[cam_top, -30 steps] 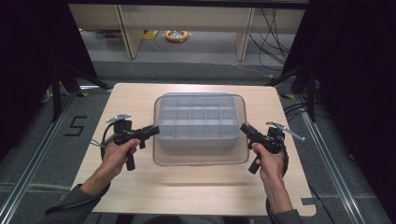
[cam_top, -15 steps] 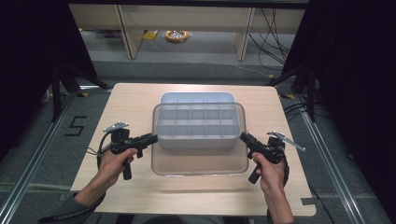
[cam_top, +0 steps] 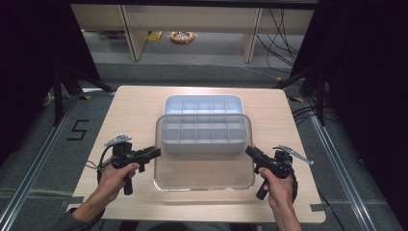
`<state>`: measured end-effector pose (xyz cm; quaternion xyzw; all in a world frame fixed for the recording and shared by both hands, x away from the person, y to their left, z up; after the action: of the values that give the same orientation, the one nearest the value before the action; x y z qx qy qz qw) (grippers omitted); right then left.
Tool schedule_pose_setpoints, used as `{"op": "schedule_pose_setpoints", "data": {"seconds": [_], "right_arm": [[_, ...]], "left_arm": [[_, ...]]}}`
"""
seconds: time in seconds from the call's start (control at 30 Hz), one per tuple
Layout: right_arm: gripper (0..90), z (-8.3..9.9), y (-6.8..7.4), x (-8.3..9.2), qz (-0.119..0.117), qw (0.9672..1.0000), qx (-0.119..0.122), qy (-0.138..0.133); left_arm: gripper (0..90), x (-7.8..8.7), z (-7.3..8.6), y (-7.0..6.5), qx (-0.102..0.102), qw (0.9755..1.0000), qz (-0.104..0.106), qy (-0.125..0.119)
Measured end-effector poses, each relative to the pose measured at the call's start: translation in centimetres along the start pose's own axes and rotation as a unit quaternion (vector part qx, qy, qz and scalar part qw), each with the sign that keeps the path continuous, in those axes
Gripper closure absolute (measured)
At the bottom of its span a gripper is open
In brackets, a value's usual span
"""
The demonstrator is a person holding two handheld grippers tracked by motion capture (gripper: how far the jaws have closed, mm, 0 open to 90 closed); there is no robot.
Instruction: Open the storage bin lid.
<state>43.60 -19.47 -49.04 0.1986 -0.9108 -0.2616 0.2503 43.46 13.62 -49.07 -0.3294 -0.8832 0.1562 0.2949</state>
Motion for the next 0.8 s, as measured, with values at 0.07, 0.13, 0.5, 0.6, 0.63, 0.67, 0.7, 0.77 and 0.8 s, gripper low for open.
{"op": "schedule_pose_setpoints", "data": {"seconds": [0.07, 0.13, 0.5, 0.6, 0.63, 0.67, 0.7, 0.77, 0.8], "right_arm": [[63.7, 0.2, -0.3, 0.2, 0.014, 0.9999, 0.006, 0.003], [63.7, 0.4, -0.2, 0.3, 0.007, 1.0000, 0.000, 0.002], [63.3, 1.9, -0.2, 1.2, 0.005, 0.9999, -0.004, 0.009], [63.4, 2.7, 0.2, 1.6, 0.006, 0.9993, -0.028, 0.024], [63.4, 2.7, -0.1, 1.4, -0.004, 0.9999, -0.001, 0.014], [63.4, 2.9, -0.3, 1.5, 0.005, 0.9999, -0.001, 0.016], [63.3, 3.1, -0.3, 1.7, 0.009, 0.9998, -0.003, 0.019], [63.5, 3.5, -0.1, 2.0, 0.002, 0.9997, -0.016, 0.021], [63.5, 3.6, 0.0, 2.0, -0.009, 0.9998, -0.007, 0.015]], "left_arm": [[63.1, 0.1, 0.3, -0.1, -0.002, 1.0000, 0.000, 0.001], [63.1, 0.2, 0.6, -0.2, -0.002, 1.0000, 0.005, 0.004], [63.0, 0.7, 2.0, -0.4, -0.004, 0.9999, 0.003, 0.012], [63.0, 0.9, 2.5, -0.2, -0.003, 0.9999, 0.000, 0.015], [63.0, 0.9, 2.7, -0.2, -0.001, 0.9999, 0.005, 0.016], [63.0, 1.0, 2.9, -0.2, -0.002, 0.9998, 0.008, 0.018], [62.9, 1.1, 3.2, -0.2, -0.002, 0.9997, 0.009, 0.022], [63.0, 1.3, 3.6, -0.1, 0.003, 0.9996, 0.009, 0.026], [63.0, 1.4, 3.9, -0.1, 0.002, 0.9995, 0.009, 0.029]]}}
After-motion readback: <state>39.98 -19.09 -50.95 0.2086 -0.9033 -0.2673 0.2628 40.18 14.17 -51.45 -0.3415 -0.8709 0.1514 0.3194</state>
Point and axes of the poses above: each handheld gripper's, and its own axes: x roughly backward along the jaws, z roughly out of its underside, y roughly to its left, the point moved 10 cm from there along -x, roughly forward along the jaws
